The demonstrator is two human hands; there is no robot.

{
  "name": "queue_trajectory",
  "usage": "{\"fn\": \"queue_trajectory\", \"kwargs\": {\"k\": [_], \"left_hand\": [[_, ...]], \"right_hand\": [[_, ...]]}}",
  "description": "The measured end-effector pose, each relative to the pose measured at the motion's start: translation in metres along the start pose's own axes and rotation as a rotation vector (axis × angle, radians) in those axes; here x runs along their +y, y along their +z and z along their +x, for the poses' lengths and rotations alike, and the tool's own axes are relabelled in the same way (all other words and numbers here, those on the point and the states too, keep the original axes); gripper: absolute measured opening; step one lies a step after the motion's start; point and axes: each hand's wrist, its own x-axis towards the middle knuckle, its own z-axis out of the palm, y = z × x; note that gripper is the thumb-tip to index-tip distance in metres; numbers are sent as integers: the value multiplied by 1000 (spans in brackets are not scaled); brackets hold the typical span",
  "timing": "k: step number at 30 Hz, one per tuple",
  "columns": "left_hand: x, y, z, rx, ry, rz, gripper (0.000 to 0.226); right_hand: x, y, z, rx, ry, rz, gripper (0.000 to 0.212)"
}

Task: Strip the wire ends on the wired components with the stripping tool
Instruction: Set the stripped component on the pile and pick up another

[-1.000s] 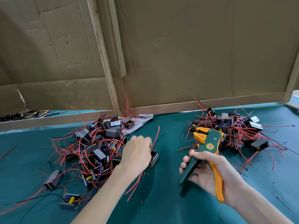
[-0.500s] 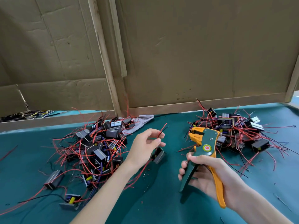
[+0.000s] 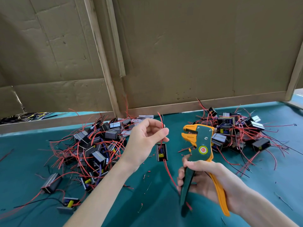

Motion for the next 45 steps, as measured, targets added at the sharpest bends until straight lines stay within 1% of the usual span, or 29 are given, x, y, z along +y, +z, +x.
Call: {"fn": "queue_trajectory", "kwargs": {"k": [7,11,16,19,22,29,36,39,41,45], "left_hand": [[4,-1,-2,-36,-16,25,11],[5,-2,-5,-114,-36,63,9],[10,-3,-7,-167,-24,101,16],[13,-3,-8,-154,-44,49,14],[14,0,-9,-136,-75,25,9],[16,0,-9,-146,-86,60,10],[16,-3,-8,-193,-92,127,16],[17,-7,-7,-233,-104,149,17],[18,-10,-6,-256,-108,169,16],[19,-16,-6,-306,-98,196,13]], "right_hand": [[0,1,0,11,-18,3,34],[-1,4,0,13,-24,-25,24],[0,1,-2,-67,-34,-69,27],[-1,0,-4,-142,-35,-114,22],[-2,1,-6,-193,-46,-150,21],[-4,6,-12,-232,-81,-214,20],[0,-2,-7,-271,-47,-242,13],[0,-2,-8,-265,-38,-249,12],[0,1,-11,-239,-31,-271,16],[2,12,-18,-106,-13,-309,30]]}}
